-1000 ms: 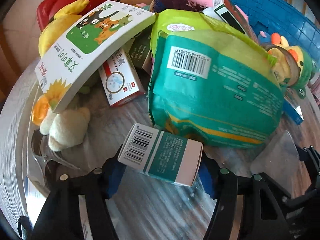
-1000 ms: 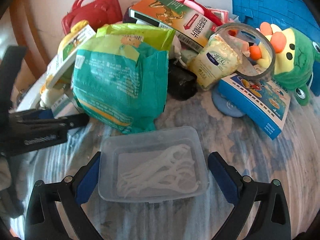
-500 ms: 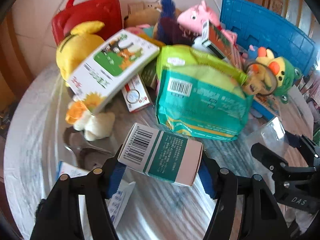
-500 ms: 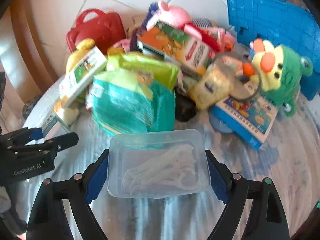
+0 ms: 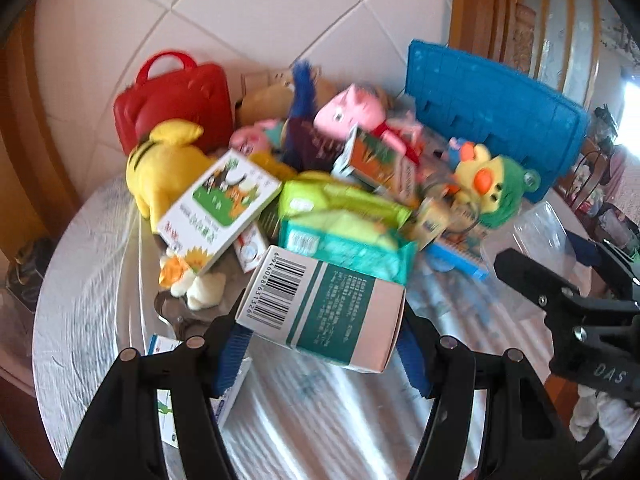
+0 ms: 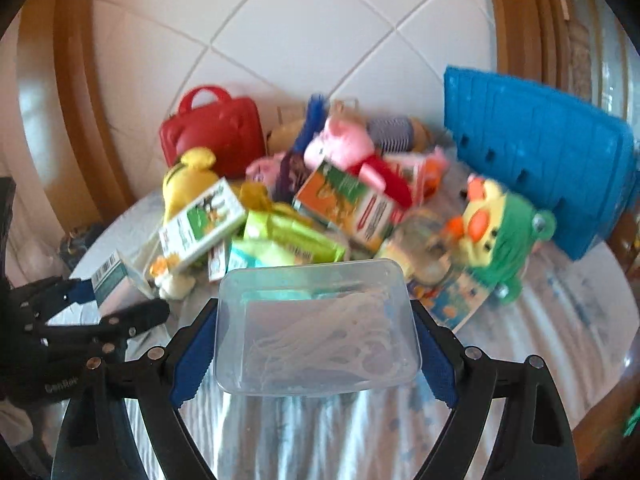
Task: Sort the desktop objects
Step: 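Carry the white-green box and floss box with both grippers toward the crate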
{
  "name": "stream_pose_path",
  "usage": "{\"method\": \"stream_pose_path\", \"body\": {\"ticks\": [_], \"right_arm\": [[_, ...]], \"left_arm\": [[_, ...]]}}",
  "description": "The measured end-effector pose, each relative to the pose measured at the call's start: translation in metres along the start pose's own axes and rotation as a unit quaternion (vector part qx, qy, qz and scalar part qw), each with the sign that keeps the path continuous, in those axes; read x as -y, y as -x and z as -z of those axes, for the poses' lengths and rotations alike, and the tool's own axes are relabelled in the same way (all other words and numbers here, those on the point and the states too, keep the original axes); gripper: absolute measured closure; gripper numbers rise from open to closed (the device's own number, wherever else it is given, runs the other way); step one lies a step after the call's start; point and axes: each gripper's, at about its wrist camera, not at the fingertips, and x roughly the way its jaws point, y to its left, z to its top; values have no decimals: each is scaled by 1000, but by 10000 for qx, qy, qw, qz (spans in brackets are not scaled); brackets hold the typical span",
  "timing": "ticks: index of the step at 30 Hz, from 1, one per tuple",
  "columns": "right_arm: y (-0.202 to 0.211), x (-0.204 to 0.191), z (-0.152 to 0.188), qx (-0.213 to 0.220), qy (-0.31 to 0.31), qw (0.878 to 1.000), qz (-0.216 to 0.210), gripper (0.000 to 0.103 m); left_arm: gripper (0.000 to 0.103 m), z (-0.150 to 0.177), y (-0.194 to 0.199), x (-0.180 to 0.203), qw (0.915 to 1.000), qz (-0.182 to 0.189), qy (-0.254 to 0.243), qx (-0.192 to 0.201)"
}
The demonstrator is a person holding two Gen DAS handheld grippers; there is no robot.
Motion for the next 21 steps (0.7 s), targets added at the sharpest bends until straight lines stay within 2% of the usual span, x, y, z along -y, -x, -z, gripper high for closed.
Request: {"method": "stream_pose_path", "body": {"ticks": [5,11,17,21], "right_arm": [[29,30,-23,323,152,9993,-65,14],[58,91,-45,579,457,9970,-245,14],[83,154,-60,775,552,9951,-270,14],[91,186,-69,894,474,9946,-231,14]], "left_arm": [[38,-23,24,41,9993,-126,57,337],[38,-51,42,115,9968,-339,231,688],[38,-71,43,175,9959,-351,218,799],[38,-91,35,207,9959,-313,39,851]]}}
